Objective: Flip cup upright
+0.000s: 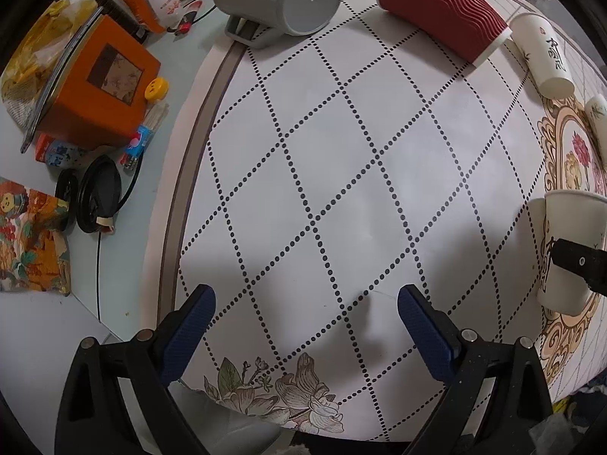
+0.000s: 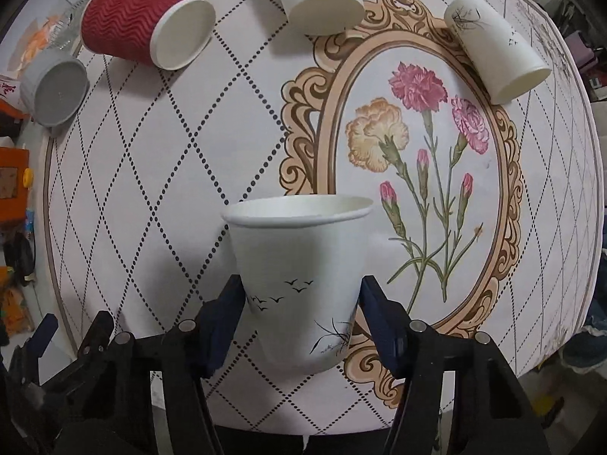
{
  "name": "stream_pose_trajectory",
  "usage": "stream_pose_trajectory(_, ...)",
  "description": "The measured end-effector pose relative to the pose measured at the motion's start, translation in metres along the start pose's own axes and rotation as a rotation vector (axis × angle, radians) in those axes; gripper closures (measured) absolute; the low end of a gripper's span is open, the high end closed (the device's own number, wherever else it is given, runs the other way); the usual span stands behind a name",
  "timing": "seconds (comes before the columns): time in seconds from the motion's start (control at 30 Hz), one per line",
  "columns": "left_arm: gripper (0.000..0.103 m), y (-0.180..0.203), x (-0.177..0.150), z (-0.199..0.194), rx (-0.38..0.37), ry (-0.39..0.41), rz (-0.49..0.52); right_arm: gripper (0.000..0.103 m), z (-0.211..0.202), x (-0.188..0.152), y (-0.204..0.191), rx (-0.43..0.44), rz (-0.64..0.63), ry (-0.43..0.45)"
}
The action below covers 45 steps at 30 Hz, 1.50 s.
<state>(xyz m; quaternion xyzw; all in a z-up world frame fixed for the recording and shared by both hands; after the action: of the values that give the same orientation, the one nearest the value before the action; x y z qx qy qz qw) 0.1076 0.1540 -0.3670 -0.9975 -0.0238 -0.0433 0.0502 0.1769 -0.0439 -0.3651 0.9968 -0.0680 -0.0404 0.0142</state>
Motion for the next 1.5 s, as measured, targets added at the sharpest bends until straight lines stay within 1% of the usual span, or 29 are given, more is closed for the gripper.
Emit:
stream_pose_trajectory(0.1,0.005,0.000,0.001,0.001,0.001,0.003,0.012,0.040,0.001,-0.006,-0.002,0.013,0.005,0.016)
stream_pose_trajectory(0.17,0.001,0.000,0.003,0.002,-0.022,-0.002,0.010,0.040,-0.002,-0.009,0.001,0.028,0.017,0.035)
stream_pose_trajectory(0.23,0.001,0.000,0.005,0.003,-0.057,-0.004,0.004,0.040,-0.009,-0.016,0.011,0.044,0.029,0.072)
stream_pose_trajectory(0.33,0.001,0.003,0.010,0.001,-0.085,0.012,-0.003,0.040,-0.023,-0.021,0.022,0.069,0.052,0.164)
stream_pose_trajectory(0.47,0.001,0.011,0.023,0.002,-0.126,0.009,-0.009,0.040,-0.041,-0.024,0.033,0.079,0.073,0.320)
stream_pose_trajectory(0.53,0.001,0.015,0.030,0.003,-0.106,0.016,-0.014,0.040,-0.046,-0.023,0.039,0.079,0.081,0.421)
stream_pose_trajectory(0.6,0.001,0.019,0.036,0.005,-0.098,0.028,-0.019,0.040,-0.051,-0.016,0.037,0.063,0.081,0.497)
stream_pose_trajectory(0.7,0.001,0.027,0.046,0.011,-0.066,0.038,-0.017,0.040,-0.041,-0.004,0.038,0.019,0.078,0.607)
stream_pose_trajectory(0.77,0.001,0.030,0.050,0.016,-0.054,0.037,-0.009,0.040,-0.032,0.002,0.037,0.004,0.079,0.654)
stream_pose_trajectory(0.9,0.001,0.032,0.053,0.022,-0.036,0.039,0.015,0.040,-0.022,-0.004,0.037,-0.023,0.059,0.735)
stream_pose_trajectory(0.97,0.001,0.035,0.051,0.020,-0.032,0.039,0.017,0.040,-0.020,-0.011,0.034,-0.032,0.041,0.759)
stream_pose_trajectory(1.03,0.001,0.037,0.048,0.019,-0.035,0.039,0.015,0.040,-0.018,-0.019,0.032,-0.035,0.034,0.763)
stream_pose_trajectory(1.13,0.001,0.046,0.035,0.009,-0.044,0.046,0.020,0.039,-0.015,-0.031,0.032,-0.035,0.030,0.745)
stream_pose_trajectory(1.23,0.001,0.050,0.026,-0.001,-0.047,0.058,0.040,0.038,-0.010,-0.041,0.034,-0.028,0.039,0.703)
stream_pose_trajectory(1.27,0.001,0.052,0.023,-0.004,-0.049,0.065,0.047,0.036,-0.010,-0.044,0.036,-0.029,0.043,0.690)
stream_pose_trajectory(1.33,0.001,0.055,0.017,-0.011,-0.050,0.075,0.057,0.026,-0.009,-0.051,0.039,-0.032,0.050,0.660)
stream_pose_trajectory(1.37,0.001,0.057,0.014,-0.016,-0.052,0.082,0.062,0.024,-0.010,-0.055,0.042,-0.034,0.052,0.652)
stream_pose_trajectory(1.5,0.001,0.064,0.007,-0.034,-0.056,0.107,0.068,0.018,-0.020,-0.076,0.054,-0.061,0.079,0.630)
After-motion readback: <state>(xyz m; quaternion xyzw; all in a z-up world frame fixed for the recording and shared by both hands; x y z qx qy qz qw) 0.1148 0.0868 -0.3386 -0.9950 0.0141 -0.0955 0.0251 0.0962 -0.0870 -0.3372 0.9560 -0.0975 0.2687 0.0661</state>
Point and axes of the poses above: each gripper's, at about its wrist camera, not at the fingertips, and z roughly the way its jaws point, y to its right, x to its top, the point moved 1 cm from there along z, roughly the way its jaws point, and after that the axes turned 3 degrees about -x, right-handed, at the moved point
